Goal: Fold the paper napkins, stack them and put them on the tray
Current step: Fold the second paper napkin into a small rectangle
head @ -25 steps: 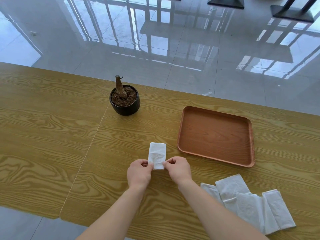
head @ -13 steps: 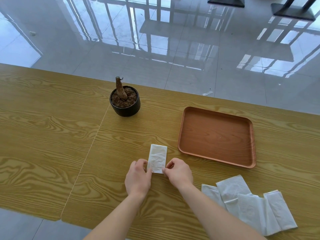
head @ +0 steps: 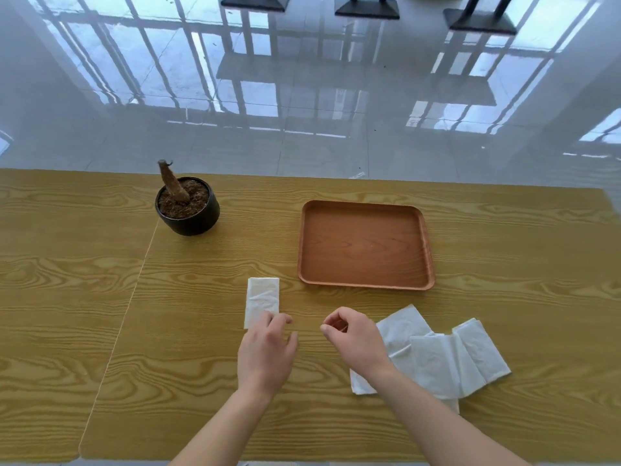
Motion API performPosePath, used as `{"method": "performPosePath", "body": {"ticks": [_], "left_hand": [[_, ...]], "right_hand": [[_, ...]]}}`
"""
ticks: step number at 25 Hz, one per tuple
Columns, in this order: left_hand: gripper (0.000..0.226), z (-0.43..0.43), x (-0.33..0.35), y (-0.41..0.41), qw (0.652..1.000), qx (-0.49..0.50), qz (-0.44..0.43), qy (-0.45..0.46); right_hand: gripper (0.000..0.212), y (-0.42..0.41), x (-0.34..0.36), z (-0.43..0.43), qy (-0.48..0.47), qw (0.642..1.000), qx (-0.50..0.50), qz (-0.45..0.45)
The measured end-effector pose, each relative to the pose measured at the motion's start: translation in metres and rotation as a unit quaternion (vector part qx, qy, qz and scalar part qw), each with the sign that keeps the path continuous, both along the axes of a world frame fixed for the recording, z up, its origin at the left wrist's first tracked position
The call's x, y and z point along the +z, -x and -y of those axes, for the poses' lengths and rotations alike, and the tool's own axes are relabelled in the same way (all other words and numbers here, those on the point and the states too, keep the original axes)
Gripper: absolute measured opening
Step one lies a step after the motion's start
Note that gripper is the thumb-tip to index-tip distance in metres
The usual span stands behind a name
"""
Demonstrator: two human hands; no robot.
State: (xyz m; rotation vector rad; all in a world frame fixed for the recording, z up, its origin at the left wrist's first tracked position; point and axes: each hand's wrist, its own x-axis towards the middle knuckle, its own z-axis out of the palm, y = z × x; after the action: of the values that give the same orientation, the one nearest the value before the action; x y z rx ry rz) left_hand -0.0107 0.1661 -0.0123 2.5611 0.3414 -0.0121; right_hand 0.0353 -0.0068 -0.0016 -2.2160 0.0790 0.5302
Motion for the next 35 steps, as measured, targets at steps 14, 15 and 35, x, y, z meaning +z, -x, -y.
{"method": "performPosePath", "body": {"ticks": [14,15,35], "left_hand": [[0.036,0.174,0.001,-0.019,0.973,-0.217,-0.052,0.057],[0.039,0.184,0.0,-0.025,0.971,-0.228,-0.055,0.045],[0.009,0.224,-0.011,-0.045,0.976,-0.107,-0.142,0.128]], "right_hand": [[0.016,0.051,-0.006,0.217,0.088,0.958,-0.264,0.063],[0.024,0.046,-0.009,0.227,0.112,0.958,-0.256,0.059],[0.02,0.025,-0.03,0.278,0.215,0.953,-0.21,-0.044]]}}
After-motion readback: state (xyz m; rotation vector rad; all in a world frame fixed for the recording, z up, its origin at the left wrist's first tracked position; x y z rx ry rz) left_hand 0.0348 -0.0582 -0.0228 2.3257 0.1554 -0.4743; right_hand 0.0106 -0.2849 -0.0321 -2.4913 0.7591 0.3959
